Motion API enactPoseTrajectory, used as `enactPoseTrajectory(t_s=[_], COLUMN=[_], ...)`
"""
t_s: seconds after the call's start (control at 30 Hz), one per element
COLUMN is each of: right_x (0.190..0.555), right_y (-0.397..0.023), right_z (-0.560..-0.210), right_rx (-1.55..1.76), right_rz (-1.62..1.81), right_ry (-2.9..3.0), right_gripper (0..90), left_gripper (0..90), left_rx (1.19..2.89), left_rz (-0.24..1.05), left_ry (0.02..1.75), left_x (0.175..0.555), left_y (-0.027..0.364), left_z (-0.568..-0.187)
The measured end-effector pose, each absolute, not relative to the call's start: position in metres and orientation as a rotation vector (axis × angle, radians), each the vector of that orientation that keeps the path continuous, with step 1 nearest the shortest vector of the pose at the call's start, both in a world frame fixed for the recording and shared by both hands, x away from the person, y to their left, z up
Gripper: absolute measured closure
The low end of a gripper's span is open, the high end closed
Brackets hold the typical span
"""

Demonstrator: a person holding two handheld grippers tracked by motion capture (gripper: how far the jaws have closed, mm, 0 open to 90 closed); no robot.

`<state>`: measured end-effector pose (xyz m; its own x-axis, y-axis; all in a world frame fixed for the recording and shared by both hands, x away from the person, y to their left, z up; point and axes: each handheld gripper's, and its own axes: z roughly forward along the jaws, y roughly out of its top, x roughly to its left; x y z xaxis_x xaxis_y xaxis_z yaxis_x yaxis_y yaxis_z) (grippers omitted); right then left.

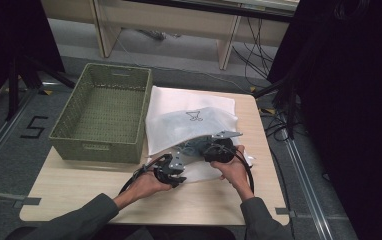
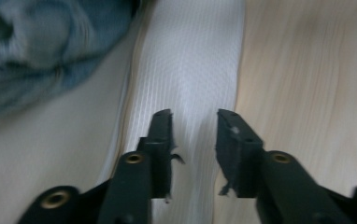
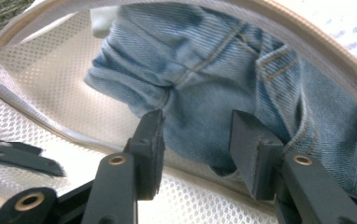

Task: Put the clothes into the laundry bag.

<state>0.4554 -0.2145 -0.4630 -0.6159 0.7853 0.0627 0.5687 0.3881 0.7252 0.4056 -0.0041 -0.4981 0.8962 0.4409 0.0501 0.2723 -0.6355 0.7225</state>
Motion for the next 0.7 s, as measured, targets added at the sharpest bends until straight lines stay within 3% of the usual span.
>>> enactPoseTrajectory(t_s=[0.17, 0.43, 0.53, 0.63, 0.7], right_x=[0.454, 0.438, 0.442, 0.451, 0.457], right_y=[-0.217, -0.230, -0.240, -0.239, -0.235], right_z=[-0.457, -0.436, -0.444, -0.459, -0.464], right_rx=[1.138, 1.155, 1.210, 1.208, 1.173], right_rz=[1.101, 1.070, 1.008, 0.961, 0.959], right_ry=[2.324, 2.200, 2.209, 2.254, 2.302], right_gripper=[55.5, 52.4, 48.7, 48.5, 56.0], left_gripper=[54.3, 55.9, 61.8, 75.0, 80.6], left_rx=[2.304, 2.292, 2.285, 2.290, 2.302], left_rz=[0.259, 0.259, 0.256, 0.252, 0.261], left_ry=[0.484, 0.505, 0.504, 0.467, 0.459], left_x=[0.406, 0.409, 0.408, 0.405, 0.403], left_y=[-0.020, -0.027, -0.029, -0.030, -0.030], left_z=[-0.506, -0.512, -0.512, -0.512, -0.512])
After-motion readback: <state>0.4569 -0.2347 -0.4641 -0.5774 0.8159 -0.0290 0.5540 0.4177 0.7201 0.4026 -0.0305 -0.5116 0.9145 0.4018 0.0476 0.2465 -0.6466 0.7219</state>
